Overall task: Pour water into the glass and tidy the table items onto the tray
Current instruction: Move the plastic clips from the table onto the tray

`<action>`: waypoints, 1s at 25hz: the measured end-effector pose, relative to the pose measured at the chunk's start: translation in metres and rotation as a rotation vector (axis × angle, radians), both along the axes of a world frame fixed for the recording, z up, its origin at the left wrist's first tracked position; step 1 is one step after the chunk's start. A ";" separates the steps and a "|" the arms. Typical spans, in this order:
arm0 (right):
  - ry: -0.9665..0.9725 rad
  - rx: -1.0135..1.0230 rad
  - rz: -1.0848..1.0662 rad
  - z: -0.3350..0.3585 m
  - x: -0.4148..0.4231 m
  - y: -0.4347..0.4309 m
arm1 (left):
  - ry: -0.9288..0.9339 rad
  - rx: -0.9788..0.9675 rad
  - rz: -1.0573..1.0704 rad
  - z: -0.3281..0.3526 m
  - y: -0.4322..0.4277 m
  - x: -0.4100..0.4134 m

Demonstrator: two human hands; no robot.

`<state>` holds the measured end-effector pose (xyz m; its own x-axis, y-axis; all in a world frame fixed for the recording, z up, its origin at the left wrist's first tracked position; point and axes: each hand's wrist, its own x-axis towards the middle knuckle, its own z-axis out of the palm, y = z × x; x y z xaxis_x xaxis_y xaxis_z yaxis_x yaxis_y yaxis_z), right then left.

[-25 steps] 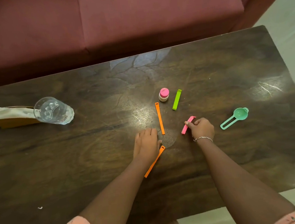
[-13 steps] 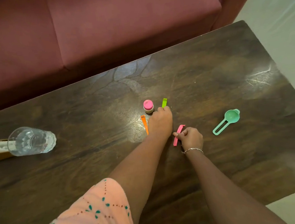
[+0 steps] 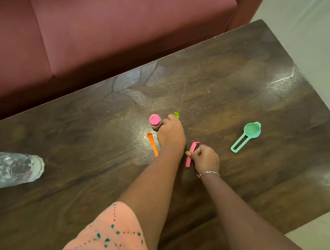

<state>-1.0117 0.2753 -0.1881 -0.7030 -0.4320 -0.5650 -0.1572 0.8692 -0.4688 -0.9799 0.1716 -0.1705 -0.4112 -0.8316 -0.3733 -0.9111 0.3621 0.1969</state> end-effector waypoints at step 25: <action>-0.594 -0.408 0.066 0.062 0.246 -0.048 | 0.737 0.150 0.765 0.053 0.022 0.364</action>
<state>-0.7660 0.2271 -0.1258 -0.2924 -0.7209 -0.6283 0.1788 0.6043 -0.7765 -0.6156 0.1941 -0.1176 0.0332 -0.9302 -0.3656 -0.5239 -0.3278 0.7862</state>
